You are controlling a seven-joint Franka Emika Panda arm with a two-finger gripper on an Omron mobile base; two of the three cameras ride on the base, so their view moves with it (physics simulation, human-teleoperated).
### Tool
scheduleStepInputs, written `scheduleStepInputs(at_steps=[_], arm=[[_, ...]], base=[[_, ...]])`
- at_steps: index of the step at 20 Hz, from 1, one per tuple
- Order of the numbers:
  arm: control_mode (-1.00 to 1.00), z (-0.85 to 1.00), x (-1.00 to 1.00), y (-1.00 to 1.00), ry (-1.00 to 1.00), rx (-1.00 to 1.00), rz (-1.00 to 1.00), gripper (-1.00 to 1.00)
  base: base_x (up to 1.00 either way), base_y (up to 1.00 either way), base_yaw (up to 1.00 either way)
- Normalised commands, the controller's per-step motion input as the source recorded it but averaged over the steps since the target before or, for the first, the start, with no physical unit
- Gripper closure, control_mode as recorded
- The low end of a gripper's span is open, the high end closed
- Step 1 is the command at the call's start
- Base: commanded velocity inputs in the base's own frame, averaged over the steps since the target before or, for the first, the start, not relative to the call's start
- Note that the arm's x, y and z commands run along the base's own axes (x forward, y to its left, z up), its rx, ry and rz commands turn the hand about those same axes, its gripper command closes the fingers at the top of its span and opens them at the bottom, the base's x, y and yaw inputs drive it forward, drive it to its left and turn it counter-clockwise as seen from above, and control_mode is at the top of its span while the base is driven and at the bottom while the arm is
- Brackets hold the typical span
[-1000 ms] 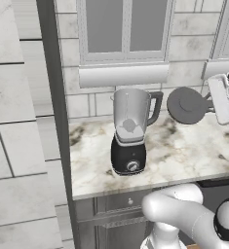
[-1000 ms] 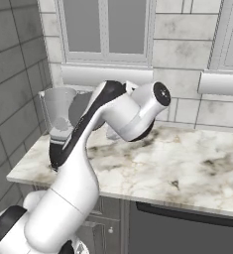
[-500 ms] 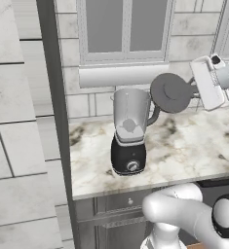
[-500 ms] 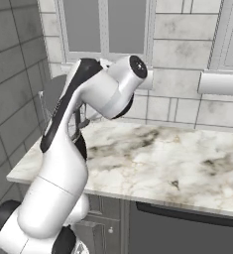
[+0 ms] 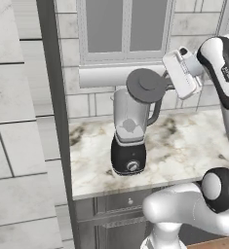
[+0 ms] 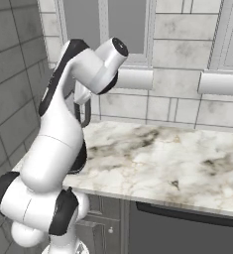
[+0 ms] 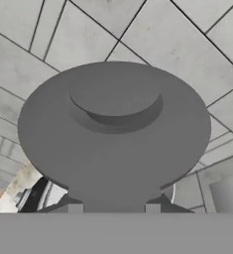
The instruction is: Open the blender lid, put the kiwi in the blender, close the lid, and start the blender.
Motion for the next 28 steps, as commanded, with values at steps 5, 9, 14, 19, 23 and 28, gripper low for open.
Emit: scheduleStepInputs(at_steps=[5,9,14,19,23,28], arm=[[-1.0,-0.02,0.4,0.12,0.18,0.0,0.0,1.0],[-1.0,0.0,0.21,0.46,0.22,-0.02,-0.02,1.0],[-1.0,-0.18,0.1,0.2,0.08,0.0,-0.01,1.0],[-1.0,-0.12,-0.07,-0.18,-0.01,0.0,0.0,1.0],[-1.0,-0.01,-0.38,-0.3,-0.03,0.0,-0.07,1.0],[-1.0,-0.11,-0.19,0.09,0.01,-0.06,-0.13,1.0]], base=[[0.0,0.0,0.0],[0.0,0.0,0.0],[0.0,0.0,0.0],[0.0,0.0,0.0],[0.0,0.0,0.0],[0.0,0.0,0.0]])
